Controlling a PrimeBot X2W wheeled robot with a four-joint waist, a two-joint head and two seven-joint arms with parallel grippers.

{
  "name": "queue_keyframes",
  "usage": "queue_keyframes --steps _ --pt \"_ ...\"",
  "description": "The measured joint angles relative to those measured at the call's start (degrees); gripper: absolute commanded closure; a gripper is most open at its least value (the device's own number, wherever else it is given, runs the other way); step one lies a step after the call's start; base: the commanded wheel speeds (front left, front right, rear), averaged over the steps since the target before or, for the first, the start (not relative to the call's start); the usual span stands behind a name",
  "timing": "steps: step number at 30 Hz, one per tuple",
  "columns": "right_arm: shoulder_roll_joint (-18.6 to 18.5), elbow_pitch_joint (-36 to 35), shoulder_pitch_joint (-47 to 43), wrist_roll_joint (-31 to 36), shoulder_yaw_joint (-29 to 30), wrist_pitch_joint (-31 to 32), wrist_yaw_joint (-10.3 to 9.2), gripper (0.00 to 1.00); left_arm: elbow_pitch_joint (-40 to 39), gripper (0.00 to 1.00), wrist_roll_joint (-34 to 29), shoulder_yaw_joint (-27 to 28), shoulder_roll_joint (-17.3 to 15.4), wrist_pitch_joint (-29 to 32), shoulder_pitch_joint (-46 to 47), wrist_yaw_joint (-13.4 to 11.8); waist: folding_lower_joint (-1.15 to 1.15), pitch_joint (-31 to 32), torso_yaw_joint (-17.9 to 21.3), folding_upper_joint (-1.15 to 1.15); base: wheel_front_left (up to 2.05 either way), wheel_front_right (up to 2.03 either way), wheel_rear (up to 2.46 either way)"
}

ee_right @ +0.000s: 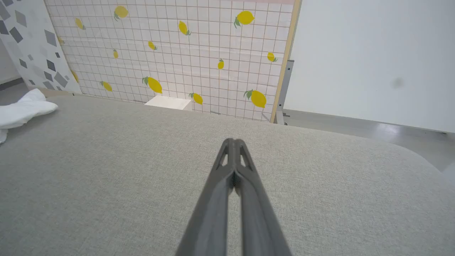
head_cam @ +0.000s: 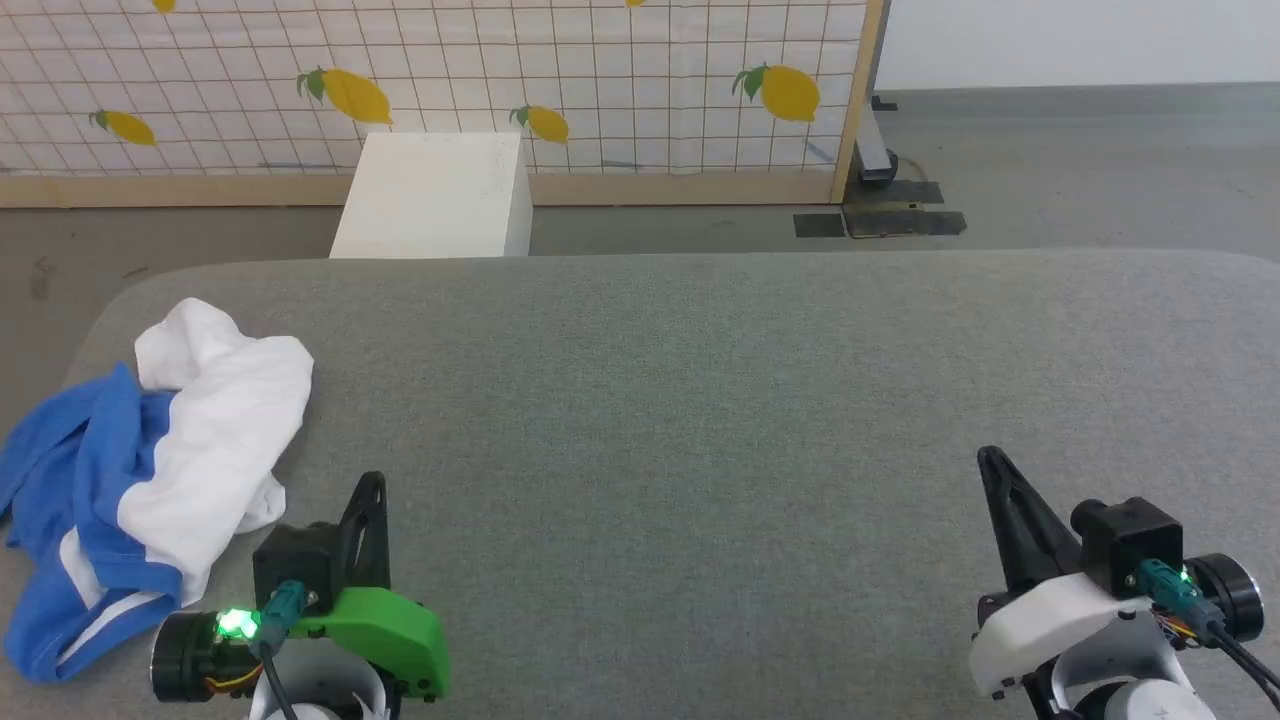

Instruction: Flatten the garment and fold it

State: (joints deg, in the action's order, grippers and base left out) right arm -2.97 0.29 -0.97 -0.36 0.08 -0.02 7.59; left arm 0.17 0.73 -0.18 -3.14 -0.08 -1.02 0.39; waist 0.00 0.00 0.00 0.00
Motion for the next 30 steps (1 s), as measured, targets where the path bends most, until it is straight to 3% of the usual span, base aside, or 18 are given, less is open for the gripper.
queue_keyframes --steps 20,21,30 --pt "0.0 0.0 0.0 0.0 0.0 0.0 0.00 1.00 0.0 1.00 0.0 0.0 0.0 0.0 0.0 0.0 0.00 0.0 0.0 0.00 0.00 0.00 0.00" --pt "0.0 0.0 0.0 0.0 0.0 0.0 0.00 0.00 0.0 0.00 0.0 0.0 0.0 0.0 0.0 0.0 0.00 0.0 0.0 0.00 0.00 0.00 0.00" --pt "0.0 0.1 0.0 0.0 0.1 0.0 0.00 0.00 0.3 0.00 0.4 -0.4 0.0 -0.1 -0.1 0.0 0.00 0.0 0.0 0.00 0.00 0.00 0.00"
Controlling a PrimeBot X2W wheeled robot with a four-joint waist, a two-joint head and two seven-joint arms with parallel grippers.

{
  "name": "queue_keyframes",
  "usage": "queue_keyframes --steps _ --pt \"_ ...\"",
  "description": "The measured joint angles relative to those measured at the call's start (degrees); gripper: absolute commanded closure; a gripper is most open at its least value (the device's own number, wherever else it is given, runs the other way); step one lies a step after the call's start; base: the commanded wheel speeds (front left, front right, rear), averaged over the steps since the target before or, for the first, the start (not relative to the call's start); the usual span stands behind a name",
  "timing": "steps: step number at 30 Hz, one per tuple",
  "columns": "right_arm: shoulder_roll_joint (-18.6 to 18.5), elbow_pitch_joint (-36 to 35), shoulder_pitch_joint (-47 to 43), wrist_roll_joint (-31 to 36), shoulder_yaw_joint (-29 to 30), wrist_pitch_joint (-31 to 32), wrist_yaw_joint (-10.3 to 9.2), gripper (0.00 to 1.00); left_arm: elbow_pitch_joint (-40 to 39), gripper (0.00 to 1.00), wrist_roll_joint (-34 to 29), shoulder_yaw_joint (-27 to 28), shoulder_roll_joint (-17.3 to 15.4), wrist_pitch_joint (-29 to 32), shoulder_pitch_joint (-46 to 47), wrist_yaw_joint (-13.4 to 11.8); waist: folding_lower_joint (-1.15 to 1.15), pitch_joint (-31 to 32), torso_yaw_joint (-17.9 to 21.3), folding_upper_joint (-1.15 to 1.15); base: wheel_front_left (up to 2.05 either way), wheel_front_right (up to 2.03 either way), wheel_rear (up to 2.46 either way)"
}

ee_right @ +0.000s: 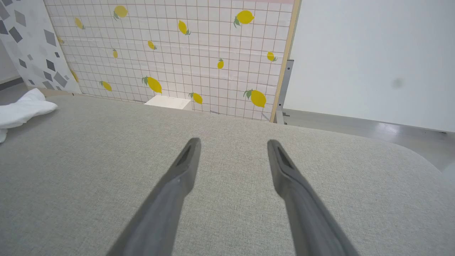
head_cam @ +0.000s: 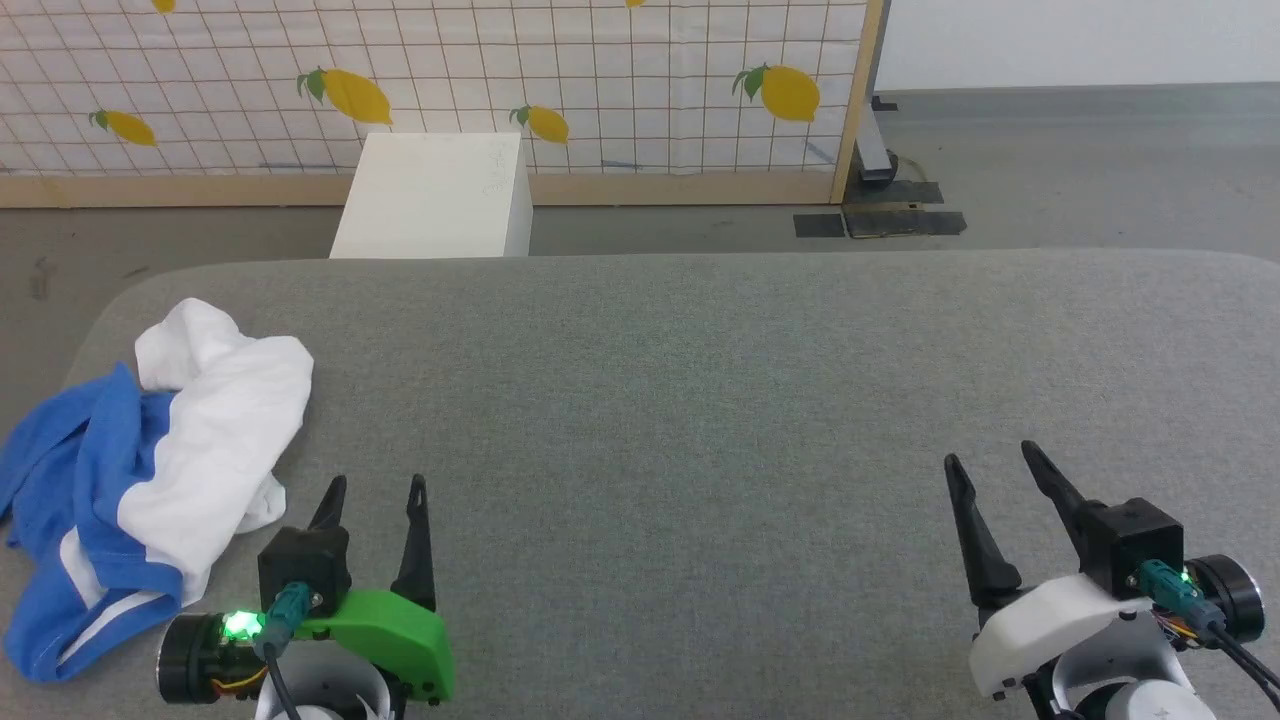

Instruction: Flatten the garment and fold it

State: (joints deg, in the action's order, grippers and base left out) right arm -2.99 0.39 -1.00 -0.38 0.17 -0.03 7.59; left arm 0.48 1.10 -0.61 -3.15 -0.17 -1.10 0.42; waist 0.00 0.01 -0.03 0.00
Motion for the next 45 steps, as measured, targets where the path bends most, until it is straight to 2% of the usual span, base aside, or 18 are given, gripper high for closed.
queue_keyframes --steps 16,45 --pt "0.0 0.5 0.0 -0.2 0.5 -1.1 0.00 0.00 1.9 0.00 1.0 -1.0 -0.1 -1.8 0.1 -1.1 0.00 0.2 -2.6 0.00 0.00 0.00 0.00" --pt "0.0 1.5 0.5 -0.6 0.7 -3.3 0.00 0.00 3.8 0.00 4.3 -1.5 -1.1 -5.3 0.6 -3.6 0.00 -0.1 -14.4 0.00 0.00 0.00 0.00"
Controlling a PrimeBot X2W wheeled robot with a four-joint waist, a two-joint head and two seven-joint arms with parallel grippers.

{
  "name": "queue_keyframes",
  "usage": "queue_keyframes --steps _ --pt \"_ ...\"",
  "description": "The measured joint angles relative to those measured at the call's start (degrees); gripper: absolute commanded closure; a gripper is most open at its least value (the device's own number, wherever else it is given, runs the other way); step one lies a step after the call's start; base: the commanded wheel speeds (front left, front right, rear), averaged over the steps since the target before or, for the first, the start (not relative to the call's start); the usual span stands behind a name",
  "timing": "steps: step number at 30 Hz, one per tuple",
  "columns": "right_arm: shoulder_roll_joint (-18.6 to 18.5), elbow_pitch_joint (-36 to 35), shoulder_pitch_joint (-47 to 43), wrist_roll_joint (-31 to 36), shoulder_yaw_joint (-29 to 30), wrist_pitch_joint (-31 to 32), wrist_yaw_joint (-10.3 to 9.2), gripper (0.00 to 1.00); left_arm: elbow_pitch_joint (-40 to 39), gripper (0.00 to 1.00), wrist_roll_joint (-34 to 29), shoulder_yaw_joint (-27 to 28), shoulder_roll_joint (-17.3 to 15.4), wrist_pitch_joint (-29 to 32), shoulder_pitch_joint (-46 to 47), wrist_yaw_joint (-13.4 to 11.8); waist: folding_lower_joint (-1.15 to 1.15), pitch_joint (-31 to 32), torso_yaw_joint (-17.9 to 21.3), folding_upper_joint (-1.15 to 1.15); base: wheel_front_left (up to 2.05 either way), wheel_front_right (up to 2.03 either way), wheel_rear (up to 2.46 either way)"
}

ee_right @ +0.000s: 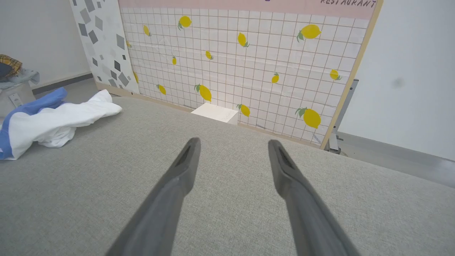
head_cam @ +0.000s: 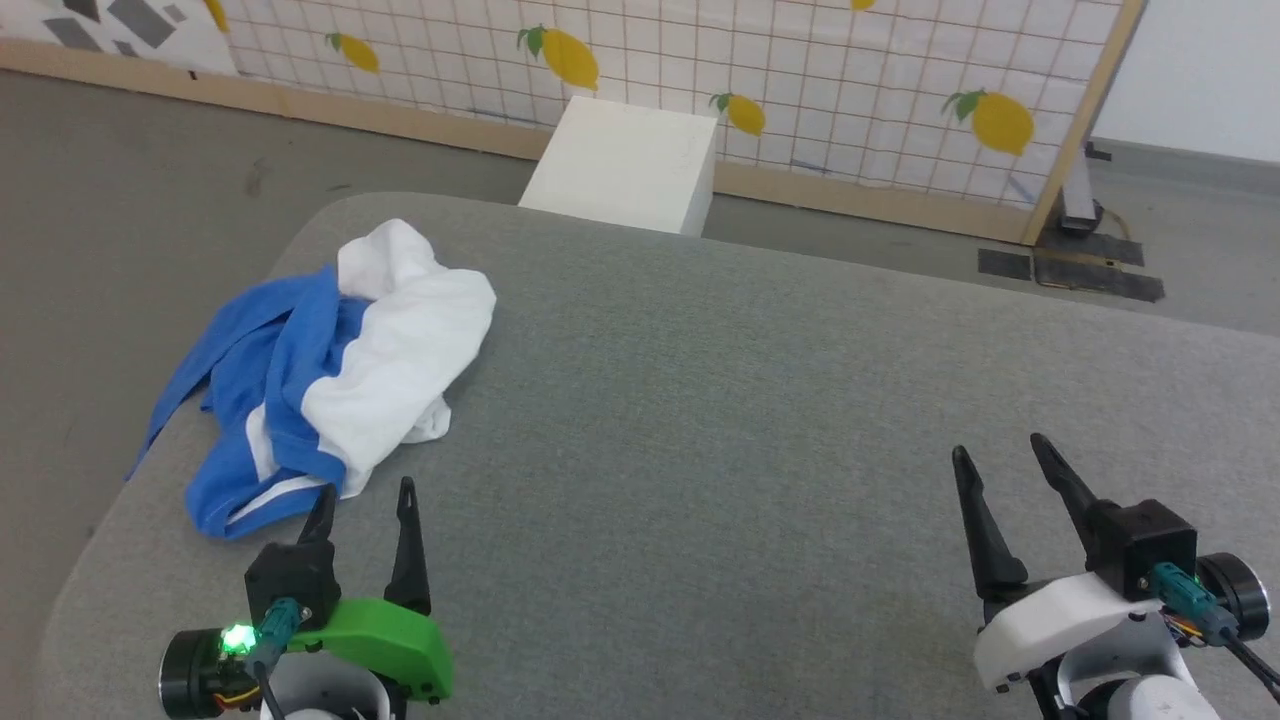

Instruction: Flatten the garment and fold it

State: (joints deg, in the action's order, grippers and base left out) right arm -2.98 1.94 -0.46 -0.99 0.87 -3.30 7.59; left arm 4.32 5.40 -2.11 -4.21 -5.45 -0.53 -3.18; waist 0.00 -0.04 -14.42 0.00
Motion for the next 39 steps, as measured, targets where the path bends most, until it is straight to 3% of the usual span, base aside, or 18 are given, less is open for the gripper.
queue_keyframes --steps 39 --pt "0.0 1.2 1.2 -0.1 0.1 -2.5 0.00 0.00 3.4 0.00 4.0 -1.5 -1.0 -4.7 0.7 -3.0 0.00 -0.4 -11.7 0.00 0.00 0.00 0.00"
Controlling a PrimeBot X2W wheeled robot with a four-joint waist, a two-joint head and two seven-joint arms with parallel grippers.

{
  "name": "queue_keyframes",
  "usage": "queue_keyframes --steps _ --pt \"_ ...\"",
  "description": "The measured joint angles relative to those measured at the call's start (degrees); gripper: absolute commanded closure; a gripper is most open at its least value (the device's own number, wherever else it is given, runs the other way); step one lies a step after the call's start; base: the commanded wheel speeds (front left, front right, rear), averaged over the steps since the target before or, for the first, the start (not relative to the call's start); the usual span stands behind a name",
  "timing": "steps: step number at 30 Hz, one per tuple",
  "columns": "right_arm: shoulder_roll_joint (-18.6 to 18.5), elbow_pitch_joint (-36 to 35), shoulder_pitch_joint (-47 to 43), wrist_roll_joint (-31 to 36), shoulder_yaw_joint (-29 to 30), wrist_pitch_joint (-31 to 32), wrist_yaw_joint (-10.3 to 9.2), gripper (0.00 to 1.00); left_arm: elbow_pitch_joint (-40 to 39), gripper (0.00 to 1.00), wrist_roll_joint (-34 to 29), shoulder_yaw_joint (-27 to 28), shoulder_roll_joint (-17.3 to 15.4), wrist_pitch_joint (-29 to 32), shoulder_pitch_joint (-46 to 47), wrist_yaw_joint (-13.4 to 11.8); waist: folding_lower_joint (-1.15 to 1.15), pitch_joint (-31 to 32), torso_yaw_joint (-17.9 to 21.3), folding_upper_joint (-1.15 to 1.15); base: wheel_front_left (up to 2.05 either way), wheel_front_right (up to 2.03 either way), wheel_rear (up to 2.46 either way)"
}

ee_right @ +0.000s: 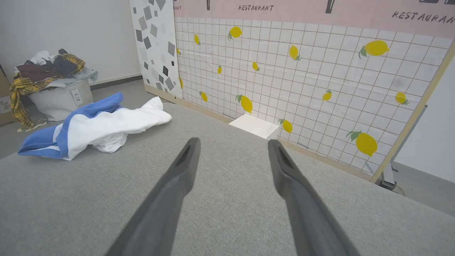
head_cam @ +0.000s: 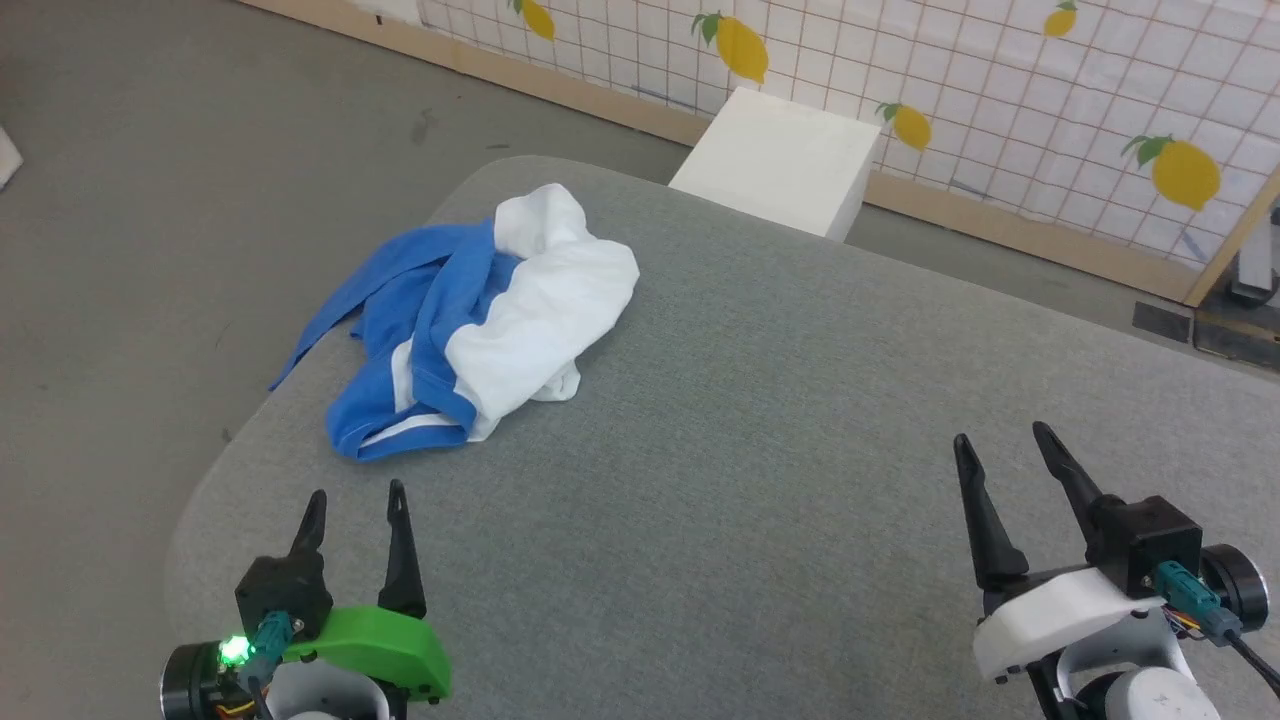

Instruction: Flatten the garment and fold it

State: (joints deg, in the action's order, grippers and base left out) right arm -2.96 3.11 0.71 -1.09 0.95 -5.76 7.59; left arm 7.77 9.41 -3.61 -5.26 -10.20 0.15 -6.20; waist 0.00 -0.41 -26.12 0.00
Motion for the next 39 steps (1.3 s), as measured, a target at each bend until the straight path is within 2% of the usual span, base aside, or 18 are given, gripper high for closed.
queue_keyframes --steps 16,28,34,39 --pt "0.0 0.5 0.5 -0.4 0.1 -0.9 0.00 0.00 1.2 0.00 1.4 -0.5 -0.3 -1.8 0.7 -1.5 0.00 -0.3 -4.2 0.00 0.00 0.00 0.00" --pt "0.1 0.4 1.2 -0.4 1.5 -1.6 0.00 0.00 1.9 0.00 3.5 -0.8 -0.3 -3.4 2.5 -2.5 0.00 -1.2 -9.1 0.00 0.00 0.00 0.00" --pt "0.1 -1.1 2.6 0.7 1.8 -0.6 0.00 0.00 4.8 0.00 7.0 -1.3 -1.1 -2.7 10.0 0.8 0.00 -3.3 -10.3 0.00 0.00 0.00 0.00" --pt "0.1 -4.5 7.7 4.4 -0.4 2.2 0.00 0.00 10.0 0.00 11.4 -0.2 -2.2 1.8 23.5 4.0 0.00 -7.0 -10.3 0.00 0.00 0.00 0.00"
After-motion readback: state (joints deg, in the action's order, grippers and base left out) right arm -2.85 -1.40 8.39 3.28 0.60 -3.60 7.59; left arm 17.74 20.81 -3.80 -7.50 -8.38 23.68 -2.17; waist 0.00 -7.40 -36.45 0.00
